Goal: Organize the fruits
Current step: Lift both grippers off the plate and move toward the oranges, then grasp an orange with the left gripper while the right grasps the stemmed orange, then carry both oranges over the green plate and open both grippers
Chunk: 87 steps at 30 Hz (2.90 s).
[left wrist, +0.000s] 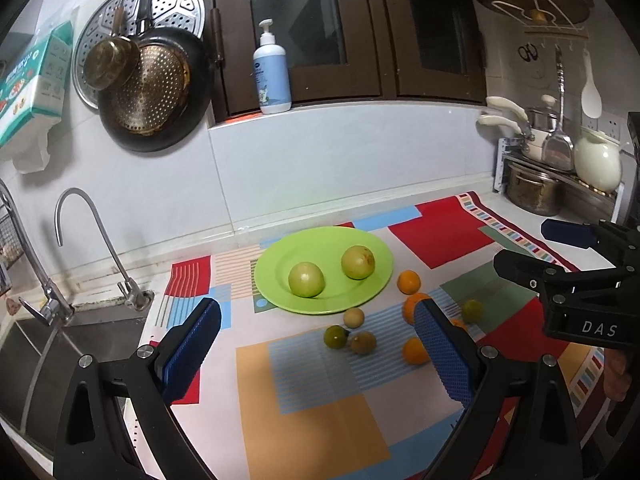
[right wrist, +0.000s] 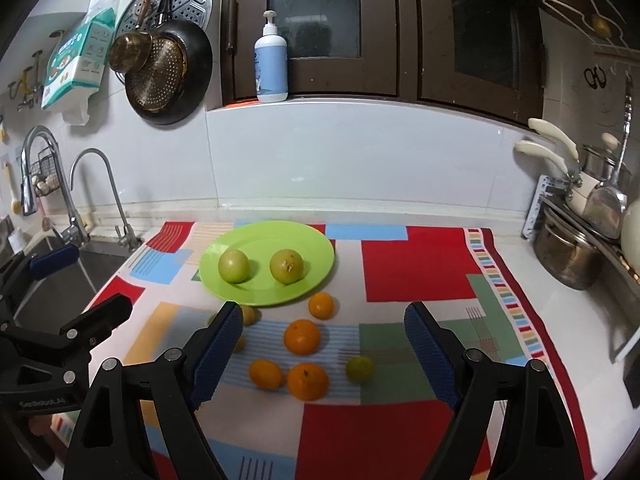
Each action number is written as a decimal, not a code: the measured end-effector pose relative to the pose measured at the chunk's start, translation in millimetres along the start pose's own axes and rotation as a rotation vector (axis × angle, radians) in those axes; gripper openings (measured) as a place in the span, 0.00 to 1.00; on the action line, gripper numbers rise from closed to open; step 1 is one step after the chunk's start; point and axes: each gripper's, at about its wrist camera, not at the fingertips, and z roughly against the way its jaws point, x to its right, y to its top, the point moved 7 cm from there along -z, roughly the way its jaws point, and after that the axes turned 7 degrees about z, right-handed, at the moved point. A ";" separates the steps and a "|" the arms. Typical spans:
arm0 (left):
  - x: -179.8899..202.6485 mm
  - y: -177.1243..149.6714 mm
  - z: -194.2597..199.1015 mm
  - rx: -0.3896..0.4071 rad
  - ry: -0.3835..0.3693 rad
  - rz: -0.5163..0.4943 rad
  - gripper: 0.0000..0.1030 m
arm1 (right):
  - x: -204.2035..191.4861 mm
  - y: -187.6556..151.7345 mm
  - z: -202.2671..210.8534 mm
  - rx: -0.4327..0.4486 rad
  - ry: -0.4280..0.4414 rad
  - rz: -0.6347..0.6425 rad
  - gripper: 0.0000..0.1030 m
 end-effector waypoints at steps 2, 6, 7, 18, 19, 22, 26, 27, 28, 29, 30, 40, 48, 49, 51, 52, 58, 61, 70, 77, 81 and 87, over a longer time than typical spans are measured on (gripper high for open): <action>3.8 -2.8 1.8 0.000 -0.008 -0.009 0.96 | 1.4 -4.2 4.6 0.000 -0.009 -0.001 0.81; 14.5 -10.7 1.4 -0.012 -0.051 -0.029 0.96 | 4.4 -12.6 10.5 -0.005 -0.016 -0.007 0.81; 16.9 -12.5 0.8 -0.015 -0.058 -0.037 0.96 | 5.1 -14.7 11.4 -0.008 -0.018 -0.005 0.81; 59.0 -40.9 -19.9 -0.051 -0.174 -0.205 0.95 | -3.1 -42.5 1.8 -0.072 0.041 0.146 0.78; 61.2 -43.0 -22.2 -0.055 -0.179 -0.219 0.93 | -4.8 -45.5 -0.8 -0.084 0.050 0.162 0.76; 68.3 -50.6 -33.0 -0.080 -0.219 -0.258 0.89 | -10.3 -54.5 -12.3 -0.125 0.084 0.216 0.72; 76.4 -59.1 -48.4 -0.120 -0.286 -0.309 0.81 | -16.6 -63.4 -30.8 -0.169 0.123 0.281 0.64; 78.3 -60.4 -52.4 -0.127 -0.301 -0.322 0.79 | -18.1 -65.2 -34.6 -0.178 0.136 0.292 0.63; 80.1 -62.2 -56.4 -0.138 -0.312 -0.336 0.78 | -20.3 -67.6 -40.0 -0.189 0.150 0.306 0.61; 80.9 -63.8 -60.4 -0.149 -0.322 -0.348 0.77 | -21.1 -69.7 -43.6 -0.198 0.157 0.316 0.59; 81.8 -65.2 -65.1 -0.159 -0.333 -0.358 0.74 | -22.8 -72.0 -48.2 -0.210 0.173 0.327 0.58; 84.1 -75.3 -104.0 -0.247 -0.414 -0.404 0.65 | -29.4 -85.4 -86.4 -0.285 0.246 0.395 0.51; 86.5 -79.9 -122.4 -0.314 -0.451 -0.373 0.53 | -27.0 -87.5 -106.0 -0.320 0.280 0.392 0.46; 86.6 -80.5 -123.9 -0.326 -0.458 -0.363 0.49 | -26.5 -87.2 -107.4 -0.320 0.284 0.385 0.45; 86.9 -81.9 -126.4 -0.351 -0.476 -0.337 0.42 | -26.3 -87.1 -109.2 -0.319 0.296 0.371 0.41; 87.1 -82.7 -126.7 -0.361 -0.483 -0.328 0.37 | -26.2 -86.9 -110.1 -0.319 0.299 0.364 0.41; 86.8 -83.3 -119.7 -0.374 -0.474 -0.282 0.34 | -23.5 -88.8 -106.7 -0.320 0.301 0.317 0.41; 82.5 -79.9 -111.7 -0.362 -0.444 -0.245 0.34 | -20.9 -88.2 -101.1 -0.311 0.291 0.288 0.41; 52.6 -60.8 -84.7 -0.307 -0.322 -0.051 0.34 | -19.0 -70.8 -75.3 -0.241 0.262 0.192 0.41; 30.7 -40.7 -66.8 -0.243 -0.239 0.041 0.34 | -23.2 -45.8 -56.6 -0.159 0.249 0.138 0.41; 18.5 -28.7 -56.1 -0.201 -0.201 0.063 0.34 | -25.2 -30.8 -49.3 -0.109 0.243 0.119 0.41; 4.7 -8.0 -49.1 -0.144 -0.157 0.078 0.34 | -27.1 -7.0 -46.0 -0.051 0.237 0.110 0.41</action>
